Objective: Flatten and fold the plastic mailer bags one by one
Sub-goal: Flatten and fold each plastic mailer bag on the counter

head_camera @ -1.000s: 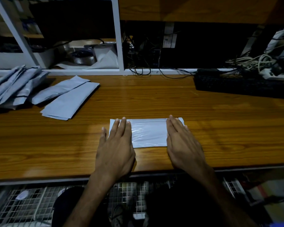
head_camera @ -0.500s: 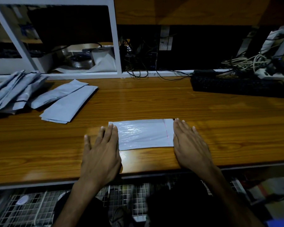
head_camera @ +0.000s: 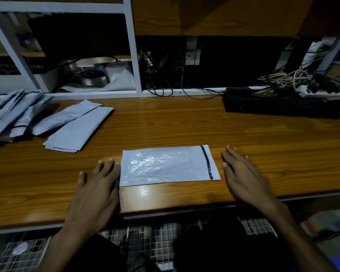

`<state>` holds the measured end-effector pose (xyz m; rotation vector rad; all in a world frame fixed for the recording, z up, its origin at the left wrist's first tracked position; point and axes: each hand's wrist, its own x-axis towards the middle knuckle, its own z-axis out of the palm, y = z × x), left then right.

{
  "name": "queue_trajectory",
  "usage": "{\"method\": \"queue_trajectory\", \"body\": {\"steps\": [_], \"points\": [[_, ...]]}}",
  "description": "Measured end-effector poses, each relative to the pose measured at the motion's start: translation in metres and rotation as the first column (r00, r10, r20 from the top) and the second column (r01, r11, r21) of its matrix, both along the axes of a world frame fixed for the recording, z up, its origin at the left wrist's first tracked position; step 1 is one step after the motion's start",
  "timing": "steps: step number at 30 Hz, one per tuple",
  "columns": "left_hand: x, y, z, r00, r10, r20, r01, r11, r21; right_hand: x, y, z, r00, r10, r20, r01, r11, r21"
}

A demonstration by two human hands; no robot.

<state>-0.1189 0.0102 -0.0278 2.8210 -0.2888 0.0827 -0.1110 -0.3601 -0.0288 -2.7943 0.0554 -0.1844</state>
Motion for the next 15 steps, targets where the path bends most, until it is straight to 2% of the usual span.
{"method": "queue_trajectory", "body": {"steps": [2,7,11,15], "points": [[0.008,0.005,0.001,1.0,0.004,-0.014,-0.005,0.997,-0.082,0.005,-0.002,0.007,1.0,0.009,-0.028,-0.006,0.996,0.093],[0.043,-0.005,0.01,0.997,-0.042,-0.064,0.017,0.935,-0.353,0.031,0.011,0.022,0.975,0.184,-0.122,-0.157,0.967,0.2],[0.071,-0.011,0.019,0.994,-0.053,-0.099,0.018,0.946,-0.322,0.056,0.023,0.028,0.935,0.268,-0.234,-0.247,0.962,0.115],[0.088,-0.011,0.027,0.991,-0.077,-0.107,0.041,0.953,-0.301,0.07,0.021,0.032,0.921,0.291,-0.259,-0.254,0.952,0.169]]}}
